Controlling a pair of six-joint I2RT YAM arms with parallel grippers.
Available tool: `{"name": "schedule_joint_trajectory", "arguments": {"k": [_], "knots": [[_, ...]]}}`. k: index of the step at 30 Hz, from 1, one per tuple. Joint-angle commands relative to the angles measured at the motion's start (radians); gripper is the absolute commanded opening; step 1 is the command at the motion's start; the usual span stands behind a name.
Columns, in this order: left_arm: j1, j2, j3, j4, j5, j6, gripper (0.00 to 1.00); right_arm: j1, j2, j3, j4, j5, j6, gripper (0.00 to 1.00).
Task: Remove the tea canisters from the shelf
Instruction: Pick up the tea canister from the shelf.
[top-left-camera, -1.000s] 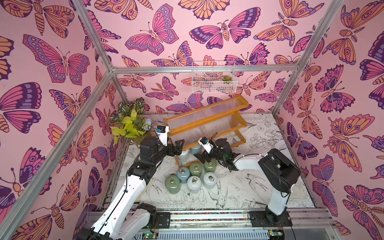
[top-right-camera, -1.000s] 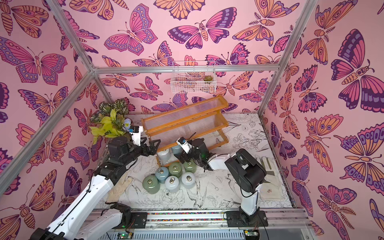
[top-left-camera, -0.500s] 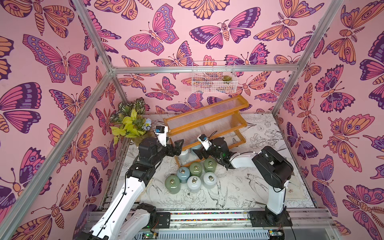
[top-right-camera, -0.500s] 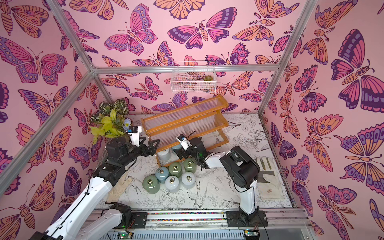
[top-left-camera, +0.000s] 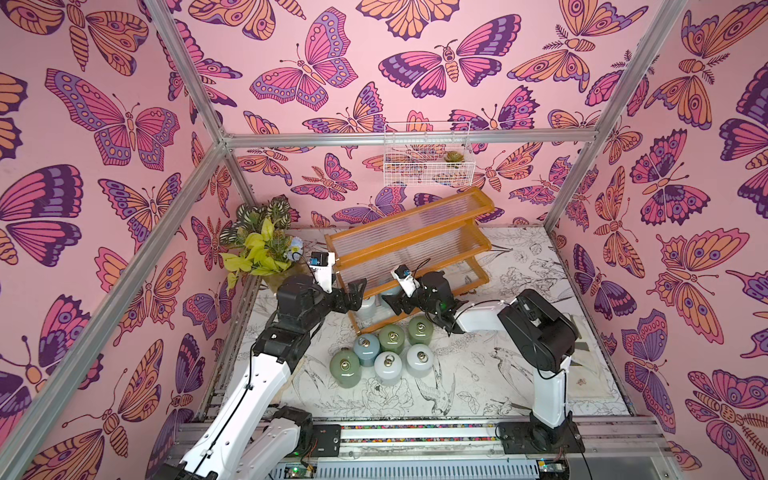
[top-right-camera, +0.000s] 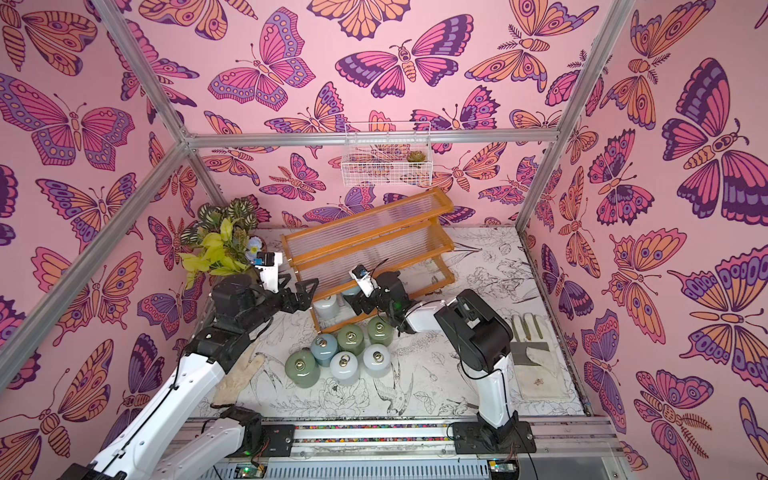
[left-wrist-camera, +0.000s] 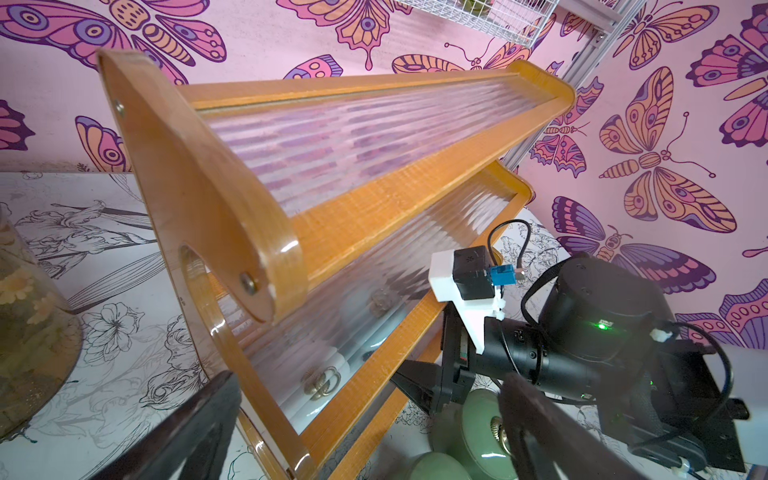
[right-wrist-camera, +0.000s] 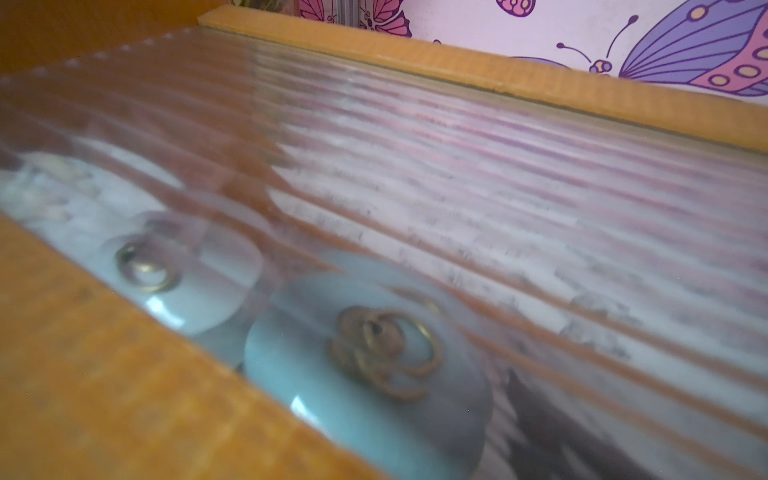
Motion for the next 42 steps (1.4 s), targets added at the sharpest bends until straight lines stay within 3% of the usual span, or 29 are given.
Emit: {"name": "schedule_joint_trajectory", "arguments": {"k": [1, 7, 11, 31, 42], "knots": [[0.004, -0.007, -0.020, -0.014, -0.006, 0.014, 1.00, -0.003, 0.013, 0.041, 0.061, -0.008, 0.016, 0.85], [0.005, -0.008, -0.020, -0.014, -0.007, 0.011, 1.00, -0.003, 0.015, 0.024, 0.100, -0.011, 0.023, 0.56], [0.005, -0.014, -0.021, -0.016, -0.012, 0.011, 1.00, -0.005, -0.006, -0.016, 0.151, -0.016, 0.016, 0.48], [0.006, -0.020, -0.020, -0.028, -0.014, 0.017, 1.00, -0.111, -0.218, -0.210, 0.237, 0.231, -0.005, 0.46], [0.007, 0.012, -0.003, -0.023, -0.003, 0.025, 1.00, -0.117, -0.349, -0.326, 0.218, 0.374, 0.031, 0.47]]}}
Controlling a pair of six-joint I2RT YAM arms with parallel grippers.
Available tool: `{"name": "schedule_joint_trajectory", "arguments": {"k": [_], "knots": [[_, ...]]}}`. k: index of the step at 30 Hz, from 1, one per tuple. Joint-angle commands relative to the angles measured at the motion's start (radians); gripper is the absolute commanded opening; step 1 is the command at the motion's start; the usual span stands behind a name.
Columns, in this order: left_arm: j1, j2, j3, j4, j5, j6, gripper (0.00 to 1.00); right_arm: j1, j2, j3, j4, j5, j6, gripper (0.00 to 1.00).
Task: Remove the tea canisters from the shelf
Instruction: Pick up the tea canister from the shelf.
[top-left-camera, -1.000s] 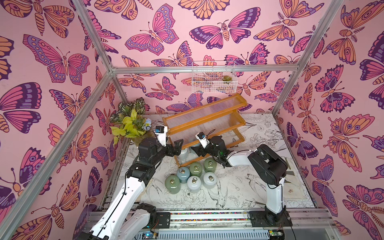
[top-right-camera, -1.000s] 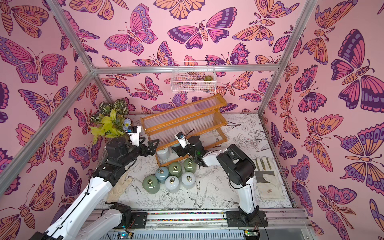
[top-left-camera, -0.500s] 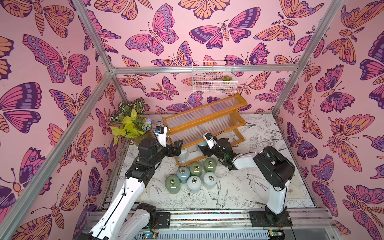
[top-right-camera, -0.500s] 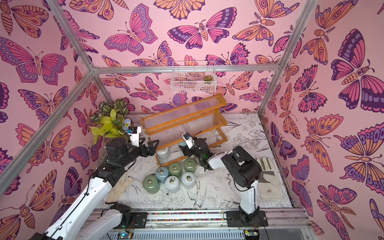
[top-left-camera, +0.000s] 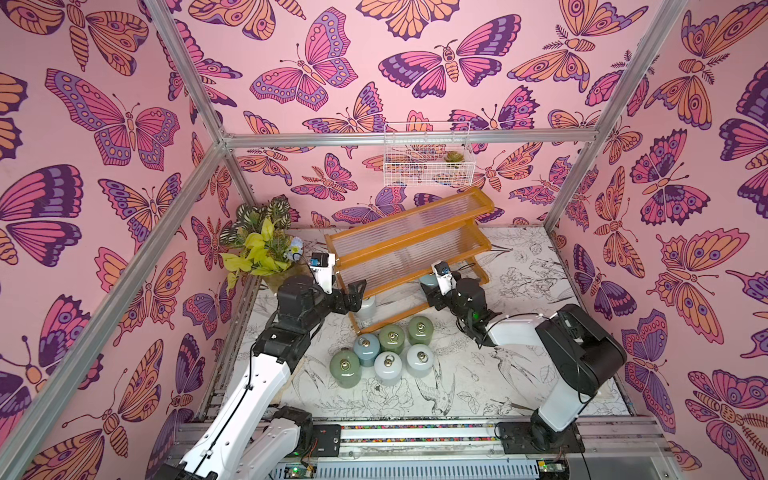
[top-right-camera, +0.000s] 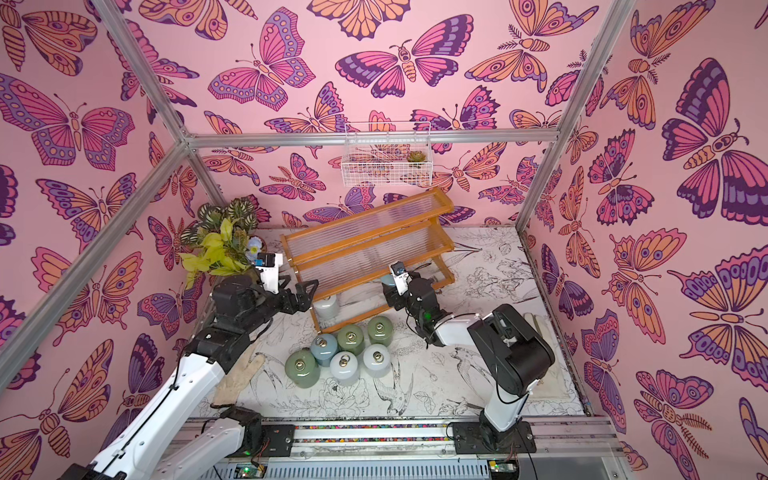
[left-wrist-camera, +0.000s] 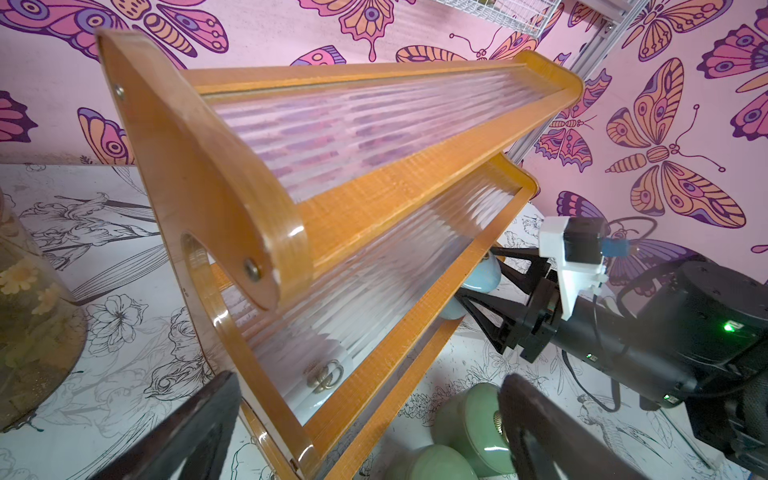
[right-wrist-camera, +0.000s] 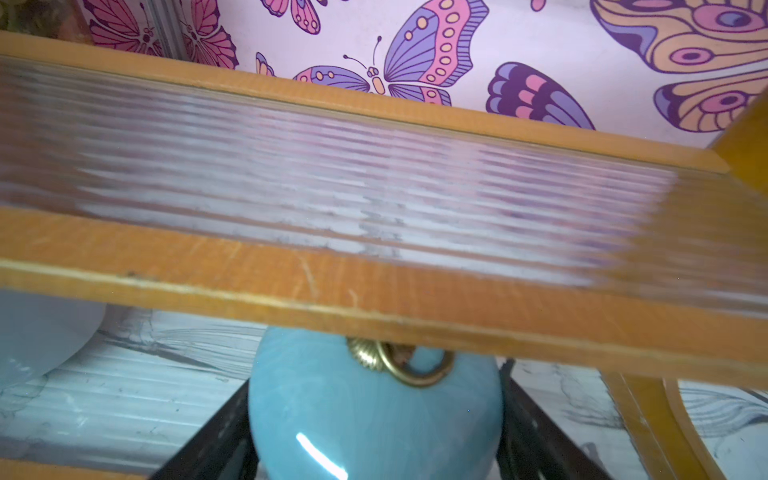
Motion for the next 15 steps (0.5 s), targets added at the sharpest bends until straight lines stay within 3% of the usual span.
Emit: {"name": "schedule_joint_trajectory", "arguments": {"k": [1, 15], "knots": [[0.006, 0.012, 0.001, -0.004, 0.002, 0.020, 1.00, 0.001, -0.076, -0.003, 0.098, 0.073, 0.022, 0.47], [0.006, 0.059, 0.040, -0.002, 0.018, 0.024, 1.00, 0.034, -0.274, -0.172, 0.015, 0.049, 0.106, 0.48]]}}
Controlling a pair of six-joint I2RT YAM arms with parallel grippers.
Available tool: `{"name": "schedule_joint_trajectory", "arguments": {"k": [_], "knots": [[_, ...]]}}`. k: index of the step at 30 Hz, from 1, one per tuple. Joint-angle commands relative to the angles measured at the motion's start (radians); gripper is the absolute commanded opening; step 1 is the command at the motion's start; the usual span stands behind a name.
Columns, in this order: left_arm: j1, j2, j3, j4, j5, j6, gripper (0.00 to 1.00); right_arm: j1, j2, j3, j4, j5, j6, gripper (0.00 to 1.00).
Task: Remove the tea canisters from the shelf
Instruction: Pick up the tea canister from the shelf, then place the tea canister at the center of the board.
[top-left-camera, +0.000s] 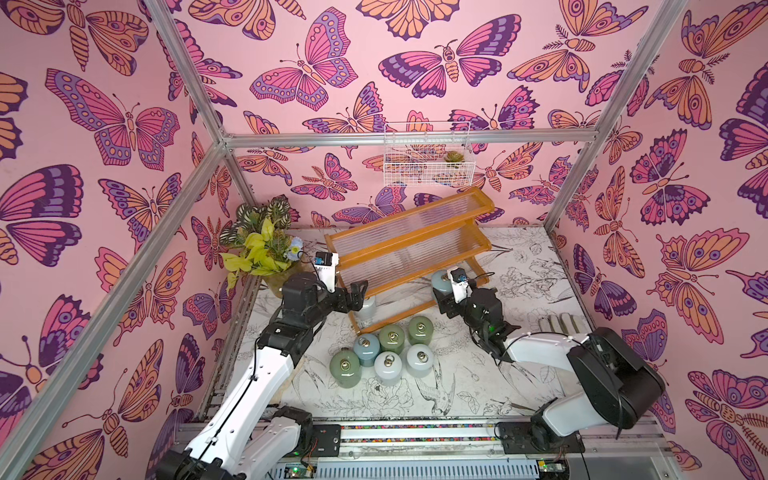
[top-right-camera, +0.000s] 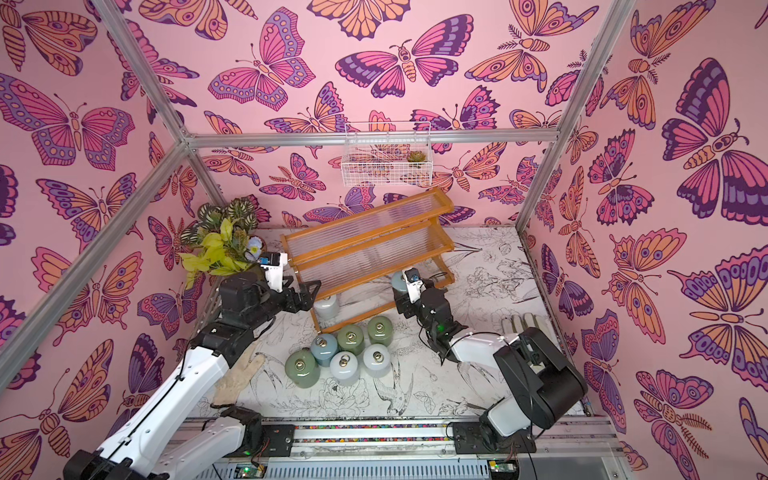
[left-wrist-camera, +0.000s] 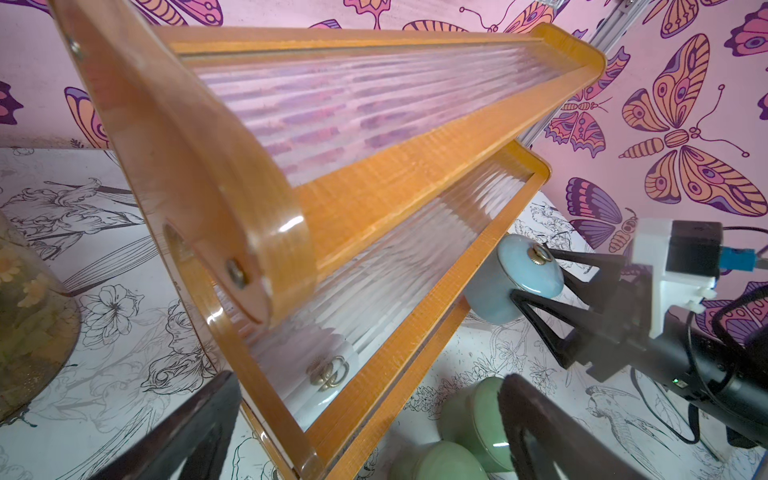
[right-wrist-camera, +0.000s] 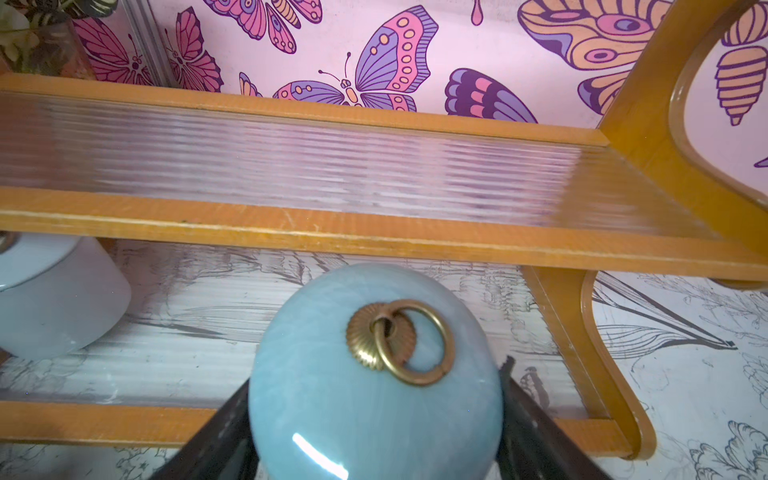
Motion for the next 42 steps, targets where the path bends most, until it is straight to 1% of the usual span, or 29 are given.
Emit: {"name": "schedule_joint_trajectory", "arguments": {"k": [1, 4, 9, 18, 25, 27, 29, 31, 33, 34, 42], "knots": [[0.006, 0.008, 0.029, -0.001, 0.014, 0.015, 1.00, 0.033, -0.060, -0.019, 0.052, 0.013, 0.042, 0.48], [0.006, 0.009, 0.032, 0.000, 0.015, 0.013, 1.00, 0.059, -0.090, -0.056, 0.025, 0.013, 0.068, 0.48], [0.006, 0.005, 0.032, -0.002, 0.014, 0.008, 1.00, 0.108, -0.139, -0.117, -0.011, 0.048, 0.111, 0.49], [0.006, -0.006, 0.024, -0.002, 0.008, -0.003, 1.00, 0.155, -0.136, -0.185, -0.010, 0.099, 0.171, 0.53], [0.005, -0.013, 0.017, -0.003, 0.001, -0.011, 1.00, 0.196, -0.139, -0.231, -0.016, 0.161, 0.194, 0.64], [0.006, -0.013, 0.015, -0.003, 0.000, -0.013, 1.00, 0.200, -0.150, -0.237, -0.024, 0.173, 0.197, 0.69], [0.006, -0.013, 0.014, -0.002, -0.002, -0.013, 1.00, 0.205, -0.165, -0.244, -0.033, 0.180, 0.192, 0.77], [0.005, -0.013, 0.013, -0.003, -0.006, -0.012, 1.00, 0.205, -0.182, -0.243, -0.054, 0.187, 0.188, 0.82], [0.005, -0.010, 0.009, -0.003, -0.011, -0.012, 1.00, 0.206, -0.200, -0.242, -0.074, 0.197, 0.184, 0.89], [0.006, -0.008, 0.010, -0.002, -0.011, -0.011, 1.00, 0.207, -0.212, -0.240, -0.088, 0.200, 0.179, 0.99], [0.006, 0.000, 0.011, -0.003, -0.022, -0.026, 1.00, 0.209, -0.293, -0.219, -0.167, 0.202, 0.143, 0.99]]}}
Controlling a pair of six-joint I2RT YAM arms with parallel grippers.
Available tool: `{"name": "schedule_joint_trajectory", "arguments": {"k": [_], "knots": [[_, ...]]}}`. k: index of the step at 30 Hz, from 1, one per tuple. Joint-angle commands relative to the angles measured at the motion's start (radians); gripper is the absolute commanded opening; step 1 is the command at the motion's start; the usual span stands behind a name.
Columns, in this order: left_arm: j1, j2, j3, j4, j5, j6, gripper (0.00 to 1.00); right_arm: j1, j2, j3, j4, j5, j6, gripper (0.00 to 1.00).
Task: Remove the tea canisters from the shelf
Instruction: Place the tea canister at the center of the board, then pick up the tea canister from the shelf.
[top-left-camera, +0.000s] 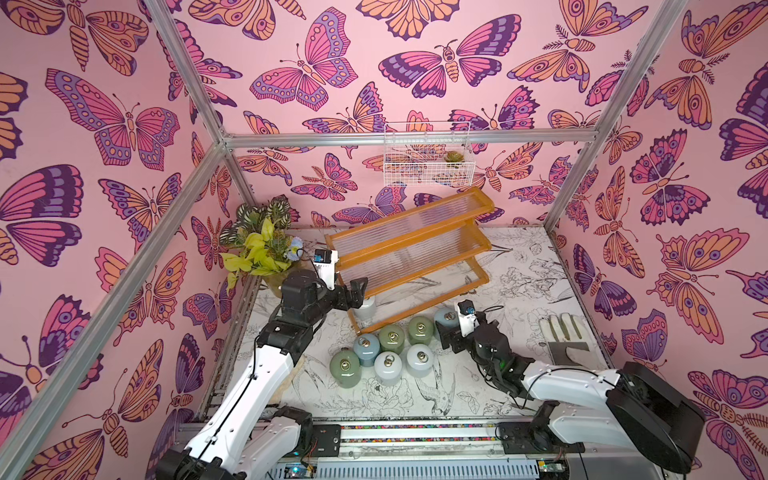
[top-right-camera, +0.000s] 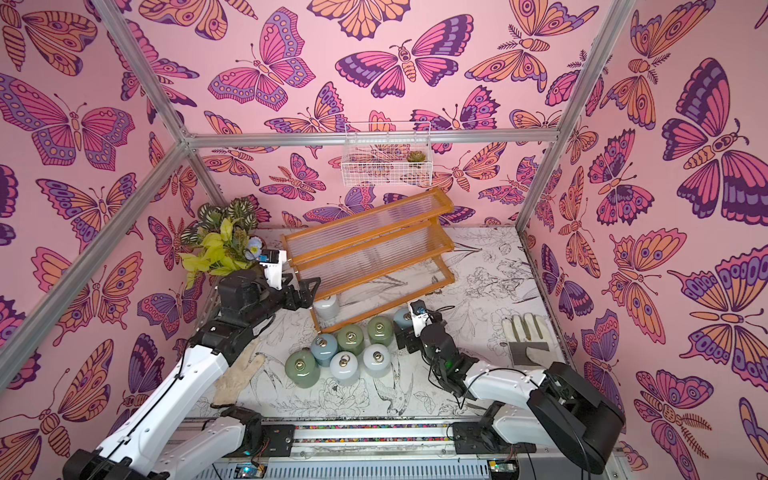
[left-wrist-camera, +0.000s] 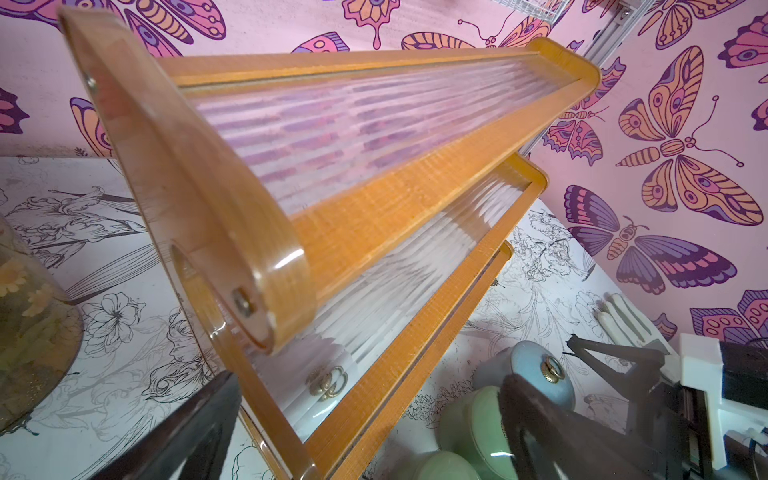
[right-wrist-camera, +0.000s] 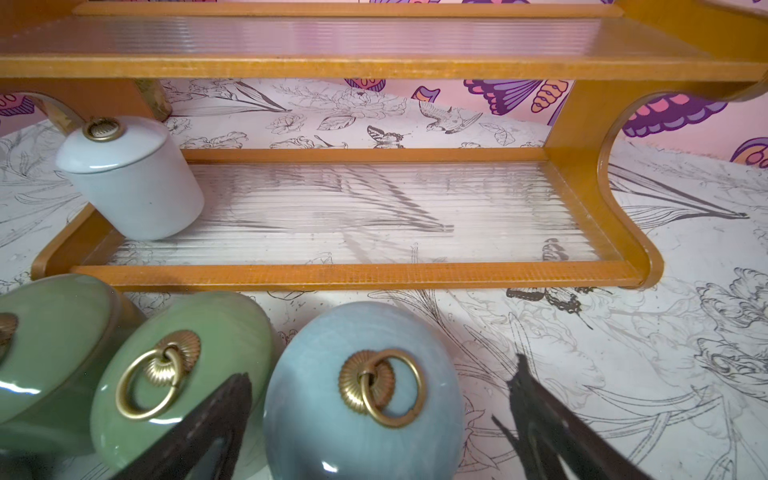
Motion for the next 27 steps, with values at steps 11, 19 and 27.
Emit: {"name": "schedule_joint_trajectory", "arguments": {"k": [11, 19, 27], "knots": [[0.006, -0.010, -0.002, -0.064, -0.235, -0.087, 1.00, 0.046, 0.022, 0.255, -0.066, -0.204, -0.216, 0.99], [0.006, 0.018, -0.010, -0.062, -0.265, -0.100, 1.00, 0.051, 0.312, 0.376, 0.167, -0.462, -0.142, 0.99], [0.006, 0.035, -0.001, -0.059, -0.254, -0.087, 1.00, 0.052, 0.504, 0.529, 0.153, -0.610, -0.152, 0.99]]}}
